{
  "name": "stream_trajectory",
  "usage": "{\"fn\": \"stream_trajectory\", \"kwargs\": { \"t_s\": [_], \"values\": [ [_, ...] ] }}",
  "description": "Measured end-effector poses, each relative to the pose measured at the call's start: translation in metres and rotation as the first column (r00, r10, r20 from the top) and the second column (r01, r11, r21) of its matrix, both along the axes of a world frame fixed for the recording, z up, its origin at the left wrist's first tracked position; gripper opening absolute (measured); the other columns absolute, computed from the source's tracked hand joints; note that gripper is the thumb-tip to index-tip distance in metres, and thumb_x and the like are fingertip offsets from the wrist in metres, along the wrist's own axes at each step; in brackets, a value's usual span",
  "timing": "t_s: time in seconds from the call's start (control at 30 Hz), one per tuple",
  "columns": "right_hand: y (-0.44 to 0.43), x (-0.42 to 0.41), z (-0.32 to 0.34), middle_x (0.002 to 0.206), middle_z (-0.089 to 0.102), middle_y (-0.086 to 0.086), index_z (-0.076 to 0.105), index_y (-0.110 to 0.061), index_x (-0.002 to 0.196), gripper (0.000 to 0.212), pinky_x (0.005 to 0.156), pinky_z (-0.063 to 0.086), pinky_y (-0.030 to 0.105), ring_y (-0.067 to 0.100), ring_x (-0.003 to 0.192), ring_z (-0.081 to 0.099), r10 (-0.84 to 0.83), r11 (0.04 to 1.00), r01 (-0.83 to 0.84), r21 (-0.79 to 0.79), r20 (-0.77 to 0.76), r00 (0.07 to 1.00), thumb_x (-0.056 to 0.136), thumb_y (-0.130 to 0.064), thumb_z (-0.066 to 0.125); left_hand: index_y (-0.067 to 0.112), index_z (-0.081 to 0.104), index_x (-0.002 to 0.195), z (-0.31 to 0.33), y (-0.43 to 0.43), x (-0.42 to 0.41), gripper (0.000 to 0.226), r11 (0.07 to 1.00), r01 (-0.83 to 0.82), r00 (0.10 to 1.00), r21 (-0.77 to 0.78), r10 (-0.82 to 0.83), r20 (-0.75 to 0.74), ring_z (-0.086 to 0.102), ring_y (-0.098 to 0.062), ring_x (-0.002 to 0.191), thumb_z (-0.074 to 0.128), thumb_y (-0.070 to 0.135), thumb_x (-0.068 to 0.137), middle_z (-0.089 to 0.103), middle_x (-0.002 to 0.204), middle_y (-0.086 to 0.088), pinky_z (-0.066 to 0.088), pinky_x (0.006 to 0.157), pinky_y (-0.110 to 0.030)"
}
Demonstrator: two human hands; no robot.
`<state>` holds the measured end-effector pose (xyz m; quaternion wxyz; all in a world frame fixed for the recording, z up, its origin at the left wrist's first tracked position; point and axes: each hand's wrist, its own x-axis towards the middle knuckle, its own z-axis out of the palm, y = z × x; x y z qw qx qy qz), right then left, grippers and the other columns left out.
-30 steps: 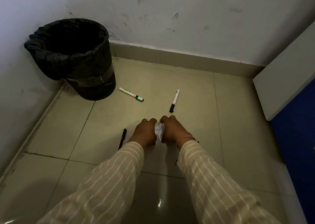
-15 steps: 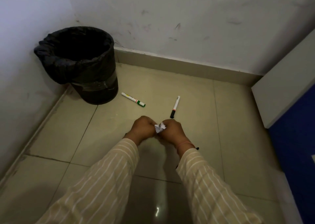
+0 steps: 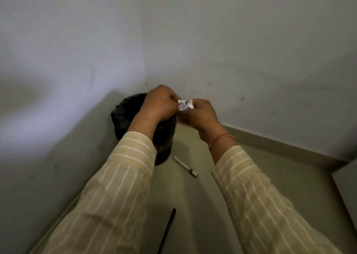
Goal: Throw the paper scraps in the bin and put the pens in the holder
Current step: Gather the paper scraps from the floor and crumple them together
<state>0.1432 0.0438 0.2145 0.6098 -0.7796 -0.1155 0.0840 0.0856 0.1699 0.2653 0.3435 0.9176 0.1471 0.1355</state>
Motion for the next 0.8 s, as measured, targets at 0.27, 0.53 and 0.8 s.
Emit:
{"fn": "stream_trajectory", "kwargs": {
  "t_s": [0.27, 0.53, 0.8],
  "values": [
    [0.094, 0.026, 0.035, 0.114, 0.073, 0.008, 0.075, -0.014, 0.110, 0.037, 0.087, 0.052, 0.028, 0.026, 0.115, 0.069, 0.364, 0.701, -0.188, -0.688, 0.118, 0.924, 0.075, -0.026, 0.084, 0.021, 0.082, 0.112, -0.016, 0.098, 0.015, 0.030, 0.986, -0.149, 0.972, 0.080, 0.161, -0.174, 0.068, -0.030, 0.118, 0.072, 0.015, 0.085, 0.076, 0.124, -0.009, 0.053, 0.102, -0.036],
    [0.090, 0.024, 0.017, 0.129, 0.073, 0.008, 0.077, -0.018, 0.119, 0.038, 0.109, 0.050, 0.035, 0.029, 0.121, 0.066, 0.308, 0.804, -0.181, -0.566, 0.135, 0.942, 0.084, -0.007, 0.068, 0.024, 0.082, 0.109, -0.042, 0.100, 0.010, 0.038, 0.959, -0.253, 0.965, -0.127, 0.239, -0.112, 0.069, -0.027, 0.115, 0.058, 0.009, 0.085, 0.076, 0.123, -0.002, 0.055, 0.103, -0.038],
    [0.042, 0.021, 0.028, 0.106, 0.078, 0.007, 0.077, -0.022, 0.093, 0.014, 0.089, 0.059, 0.042, 0.021, 0.099, 0.071, 0.038, 0.963, 0.010, 0.268, -0.177, 0.983, 0.095, -0.030, 0.066, 0.022, 0.076, 0.104, -0.026, 0.061, 0.034, 0.048, 0.655, -0.147, 0.954, -0.741, 0.293, 0.069, 0.073, -0.022, 0.106, 0.050, 0.062, 0.095, 0.077, 0.110, -0.001, 0.055, 0.092, -0.039]
  ]
}}
